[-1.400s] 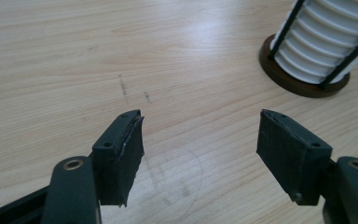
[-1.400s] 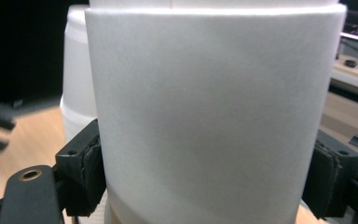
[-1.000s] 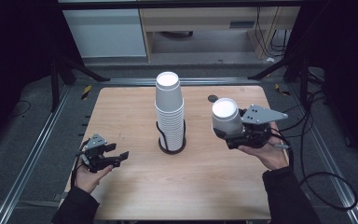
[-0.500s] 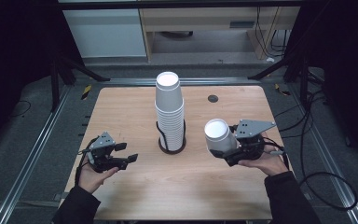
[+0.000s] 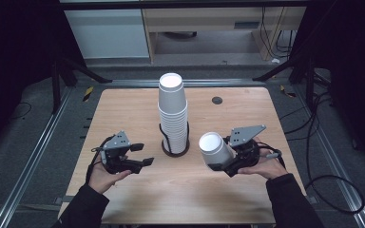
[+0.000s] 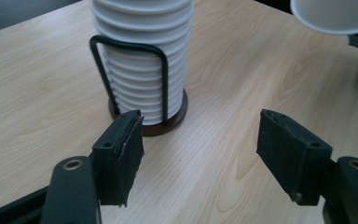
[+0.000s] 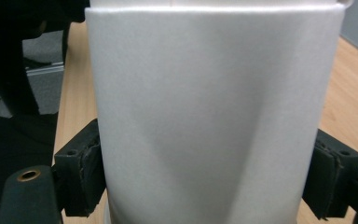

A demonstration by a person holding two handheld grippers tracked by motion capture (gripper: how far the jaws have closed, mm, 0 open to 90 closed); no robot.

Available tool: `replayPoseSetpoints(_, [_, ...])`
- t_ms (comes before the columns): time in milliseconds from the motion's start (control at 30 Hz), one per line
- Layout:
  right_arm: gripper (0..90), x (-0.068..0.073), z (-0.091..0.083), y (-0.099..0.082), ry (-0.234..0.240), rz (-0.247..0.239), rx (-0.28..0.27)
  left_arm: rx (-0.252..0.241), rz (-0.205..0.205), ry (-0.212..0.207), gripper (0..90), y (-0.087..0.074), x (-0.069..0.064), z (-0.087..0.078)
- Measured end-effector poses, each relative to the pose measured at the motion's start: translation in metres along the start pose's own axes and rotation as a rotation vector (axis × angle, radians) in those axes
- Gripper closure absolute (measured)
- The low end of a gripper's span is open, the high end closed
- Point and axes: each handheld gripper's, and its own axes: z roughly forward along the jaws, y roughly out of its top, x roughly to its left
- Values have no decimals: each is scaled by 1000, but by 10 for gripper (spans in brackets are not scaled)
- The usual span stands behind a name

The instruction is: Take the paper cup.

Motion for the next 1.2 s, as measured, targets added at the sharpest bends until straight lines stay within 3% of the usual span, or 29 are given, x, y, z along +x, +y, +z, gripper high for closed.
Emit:
replayPoseSetpoints(367, [166, 1, 13, -2, 71, -3, 34, -10, 66, -75, 302, 13, -16, 7])
replayPoseSetpoints(600, [166, 3, 27, 1, 126, -16, 65, -18, 84, -117, 274, 23, -26, 11])
replayPoseSetpoints(1200, [165, 3, 48, 2, 179, -32, 113, -9, 142, -207, 230, 49, -48, 28])
